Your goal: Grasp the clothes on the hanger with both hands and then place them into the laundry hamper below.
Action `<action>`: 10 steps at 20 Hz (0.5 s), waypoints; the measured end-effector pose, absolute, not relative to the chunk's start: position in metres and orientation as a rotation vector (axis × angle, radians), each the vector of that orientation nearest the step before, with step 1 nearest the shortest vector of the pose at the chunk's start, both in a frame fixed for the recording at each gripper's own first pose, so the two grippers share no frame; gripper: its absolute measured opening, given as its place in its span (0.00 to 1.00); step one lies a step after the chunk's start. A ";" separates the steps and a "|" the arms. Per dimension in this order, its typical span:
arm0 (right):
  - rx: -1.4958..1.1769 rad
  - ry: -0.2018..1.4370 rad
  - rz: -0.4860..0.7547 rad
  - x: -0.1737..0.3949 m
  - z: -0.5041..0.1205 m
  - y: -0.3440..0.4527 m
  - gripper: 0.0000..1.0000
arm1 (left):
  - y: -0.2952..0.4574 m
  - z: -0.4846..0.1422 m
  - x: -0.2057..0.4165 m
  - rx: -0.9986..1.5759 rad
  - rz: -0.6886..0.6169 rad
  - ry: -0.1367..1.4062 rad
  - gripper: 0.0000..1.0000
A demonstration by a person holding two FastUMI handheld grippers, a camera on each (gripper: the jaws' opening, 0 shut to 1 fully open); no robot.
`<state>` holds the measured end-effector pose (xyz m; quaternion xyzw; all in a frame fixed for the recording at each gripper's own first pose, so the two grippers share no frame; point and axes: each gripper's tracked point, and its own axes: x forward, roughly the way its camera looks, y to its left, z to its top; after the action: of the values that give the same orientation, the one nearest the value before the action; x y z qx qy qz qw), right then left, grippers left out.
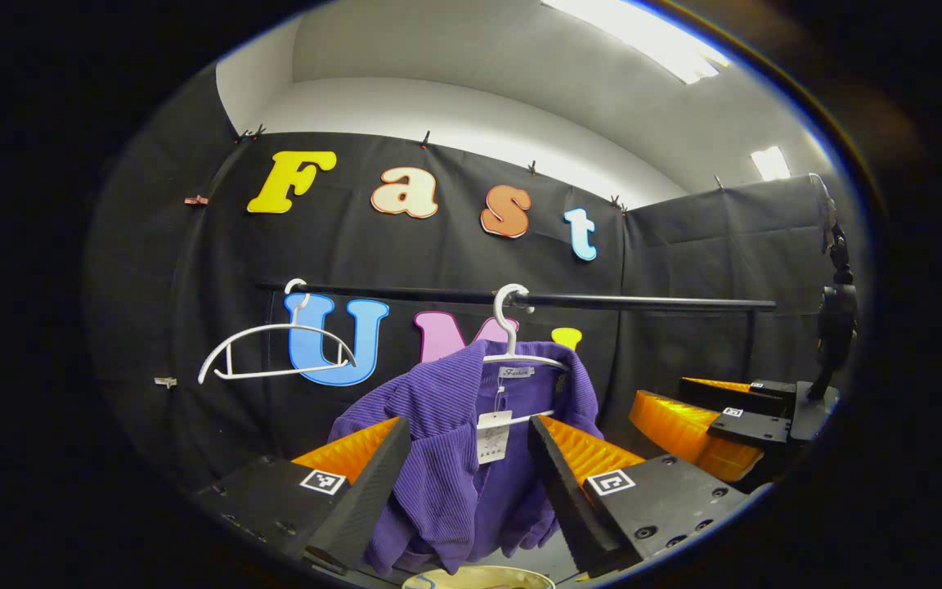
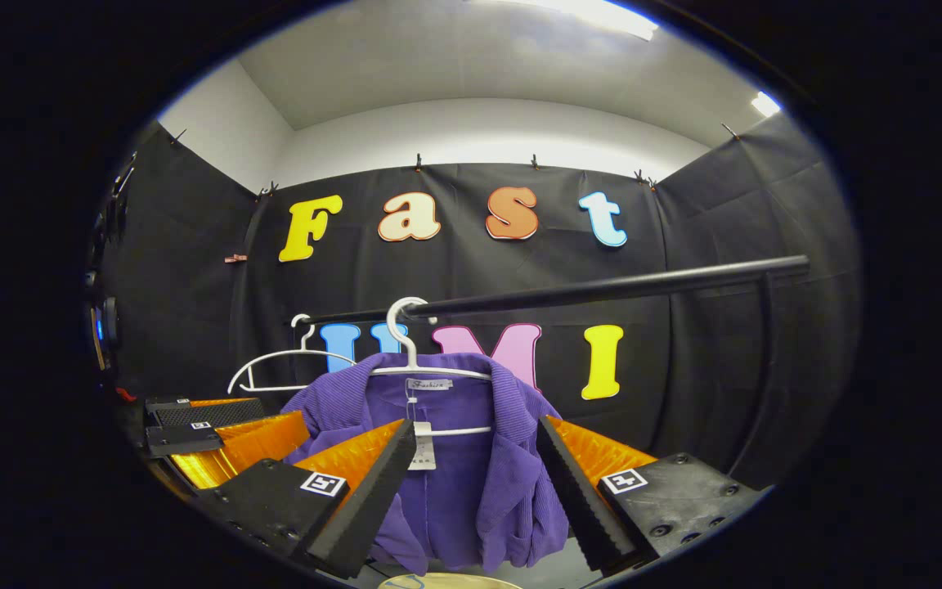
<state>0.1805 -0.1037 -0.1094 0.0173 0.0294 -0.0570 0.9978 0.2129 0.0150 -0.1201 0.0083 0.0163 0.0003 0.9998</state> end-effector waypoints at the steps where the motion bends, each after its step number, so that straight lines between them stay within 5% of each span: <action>1: 0.037 0.065 -0.106 0.189 -0.117 -0.110 0.97 | 0.015 -0.126 0.220 0.017 0.010 0.036 0.92; 10: 0.053 0.114 -0.005 0.243 -0.172 -0.133 0.98 | 0.059 -0.176 0.266 0.007 0.202 0.058 0.91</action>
<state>0.2430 -0.1327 -0.1725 0.0264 0.0568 -0.0025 0.9980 0.2663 0.0592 -0.1757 0.0033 0.0291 0.1006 0.9945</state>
